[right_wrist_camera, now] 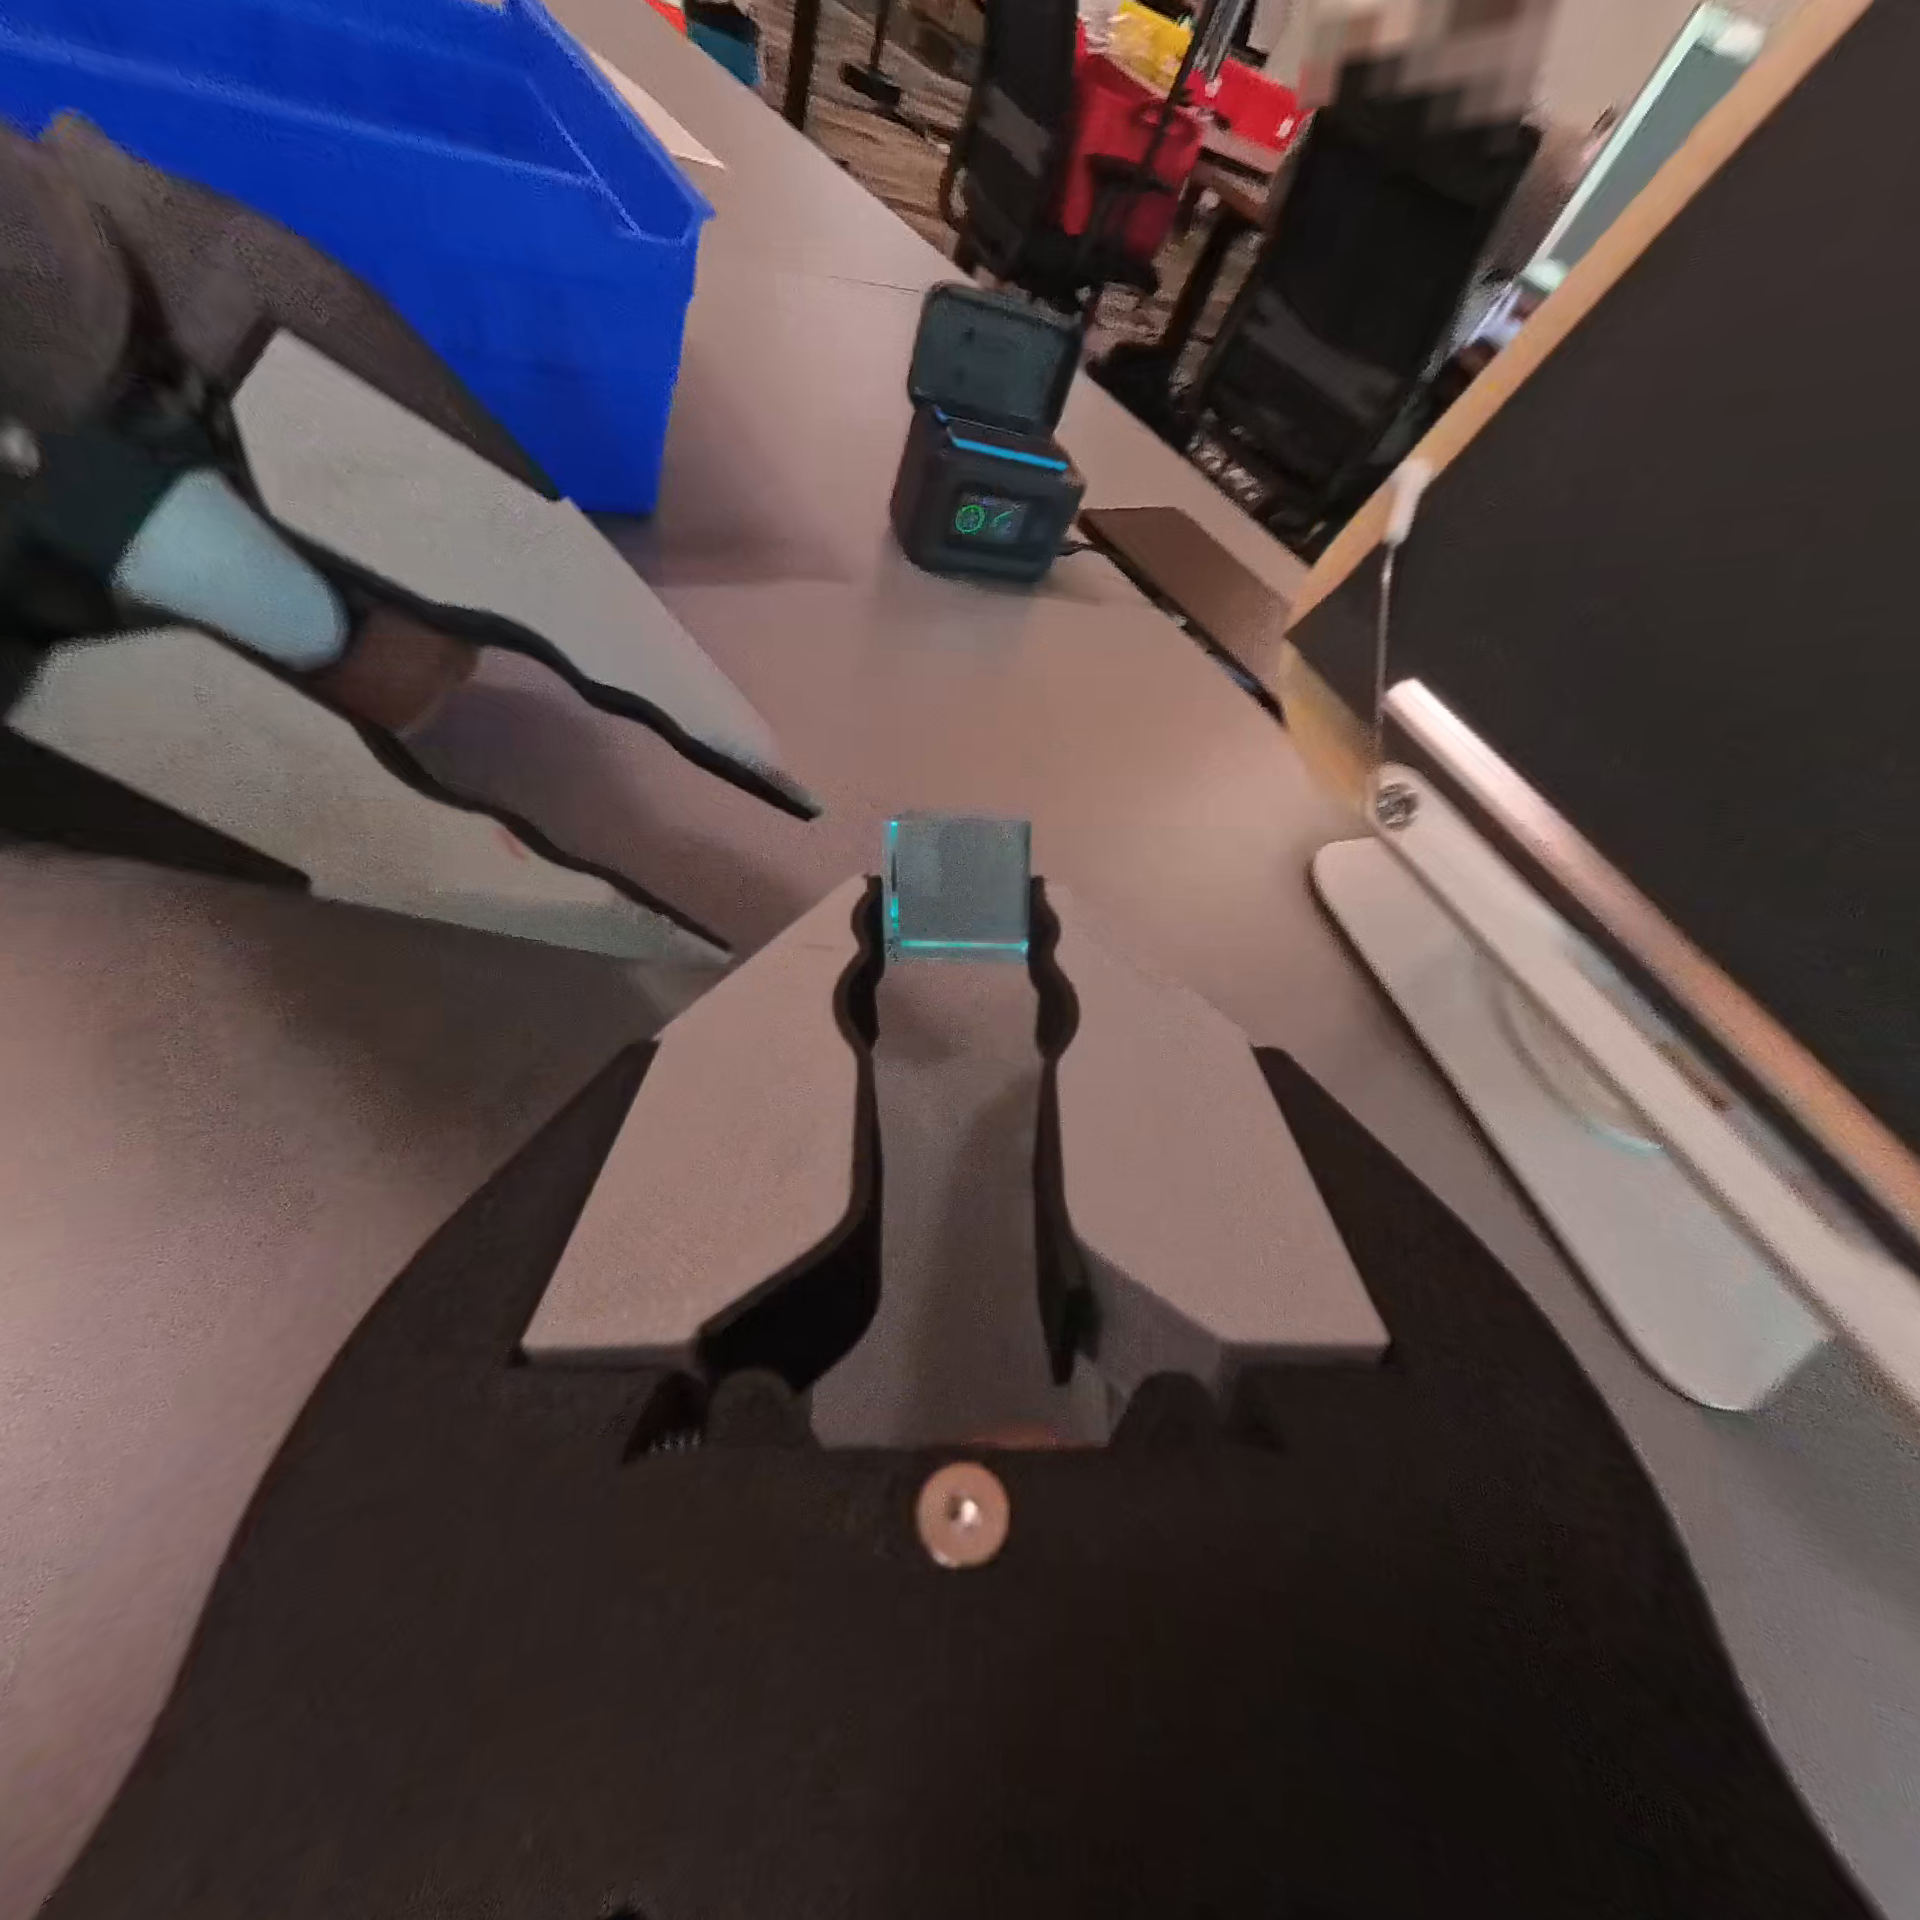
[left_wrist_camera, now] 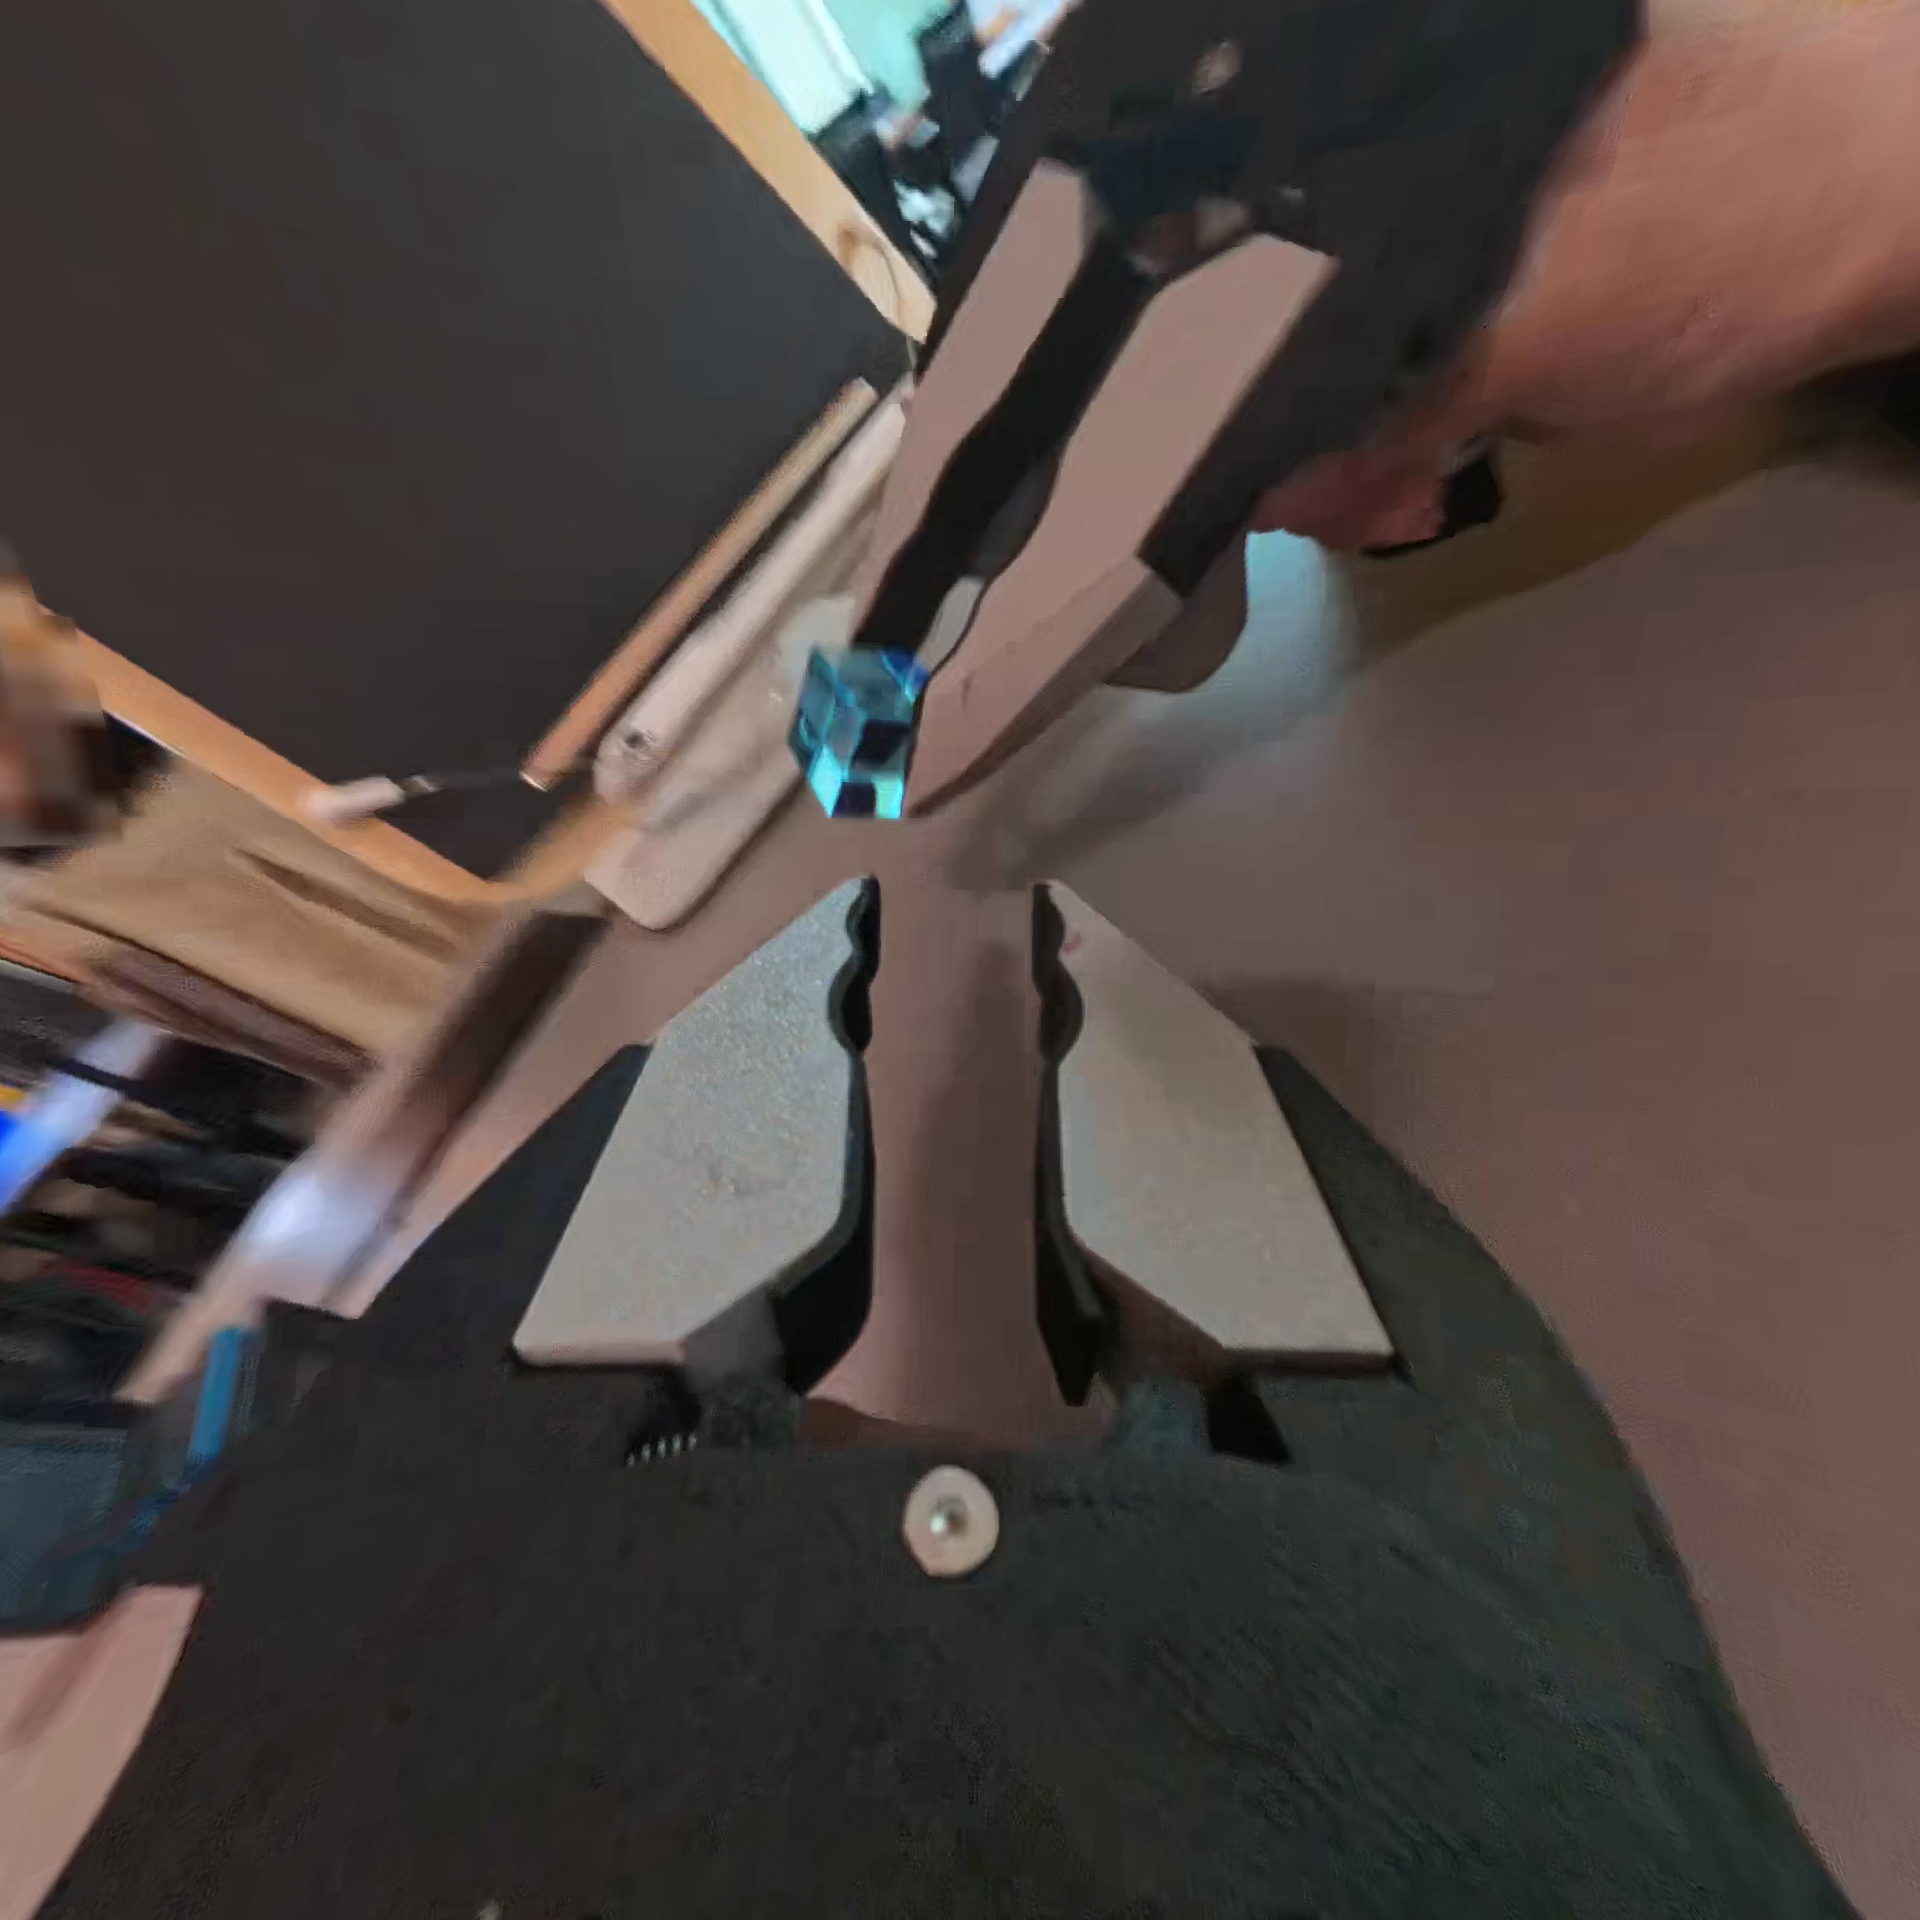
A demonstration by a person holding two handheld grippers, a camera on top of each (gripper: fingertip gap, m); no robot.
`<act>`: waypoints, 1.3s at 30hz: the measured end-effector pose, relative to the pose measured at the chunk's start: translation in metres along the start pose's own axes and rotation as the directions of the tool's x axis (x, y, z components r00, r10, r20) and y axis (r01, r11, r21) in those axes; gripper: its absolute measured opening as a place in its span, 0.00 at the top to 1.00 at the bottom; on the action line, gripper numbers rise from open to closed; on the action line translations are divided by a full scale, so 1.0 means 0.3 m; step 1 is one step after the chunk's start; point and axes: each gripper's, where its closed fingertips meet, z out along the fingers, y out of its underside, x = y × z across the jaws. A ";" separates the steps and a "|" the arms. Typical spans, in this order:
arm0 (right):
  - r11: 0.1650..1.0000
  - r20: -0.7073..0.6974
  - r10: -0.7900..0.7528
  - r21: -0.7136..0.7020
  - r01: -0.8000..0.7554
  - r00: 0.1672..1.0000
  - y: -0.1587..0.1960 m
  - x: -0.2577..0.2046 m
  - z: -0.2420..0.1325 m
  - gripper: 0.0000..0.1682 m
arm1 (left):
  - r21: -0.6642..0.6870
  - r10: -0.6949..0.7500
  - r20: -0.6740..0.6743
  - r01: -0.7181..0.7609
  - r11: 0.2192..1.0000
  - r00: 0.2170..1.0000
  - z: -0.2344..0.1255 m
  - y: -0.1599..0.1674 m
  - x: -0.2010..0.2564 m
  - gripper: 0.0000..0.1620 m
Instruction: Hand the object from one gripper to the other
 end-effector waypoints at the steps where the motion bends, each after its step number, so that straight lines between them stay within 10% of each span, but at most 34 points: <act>1: 0.996 -0.052 -0.089 0.000 0.089 0.995 -0.003 0.004 -0.009 0.86 | -0.017 -0.096 -0.002 0.096 0.995 0.995 -0.006 0.005 -0.019 0.81; 11: 0.774 -0.251 -0.626 -0.084 0.627 0.739 -0.052 -0.079 -0.047 0.86 | -0.018 -0.659 -0.336 0.695 0.719 0.673 -0.053 -0.093 0.010 0.64; 16: 0.656 -0.239 -0.748 -0.120 0.745 0.620 -0.034 -0.151 -0.032 0.85 | -0.026 -0.660 -0.332 0.693 0.720 0.674 -0.053 -0.079 0.006 0.78; 21: 0.717 -0.181 -0.693 -0.085 0.691 0.697 -0.026 -0.180 -0.015 0.84 | -0.057 -0.457 -0.223 0.456 0.888 0.861 -0.036 -0.028 0.013 0.85; 24: 0.874 0.023 -0.484 -0.032 0.484 0.875 0.012 -0.197 -0.018 0.80 | -0.089 -0.017 0.053 0.022 0.996 0.998 -0.034 0.030 -0.068 0.85; 28: 0.999 0.228 0.032 -0.001 -0.033 0.973 -0.009 -0.135 -0.057 0.69 | 0.010 0.408 0.205 -0.419 0.908 0.890 -0.054 -0.058 -0.055 0.85; 32: 0.911 0.426 0.352 0.048 -0.410 0.834 -0.089 -0.119 -0.097 0.67 | 0.010 0.505 0.318 -0.535 0.845 0.803 -0.062 -0.109 -0.068 0.85; 39: 0.909 0.419 0.381 -0.004 -0.418 0.824 -0.067 -0.134 -0.064 0.76 | -0.049 0.575 0.307 -0.590 0.806 0.759 -0.023 -0.129 -0.009 0.85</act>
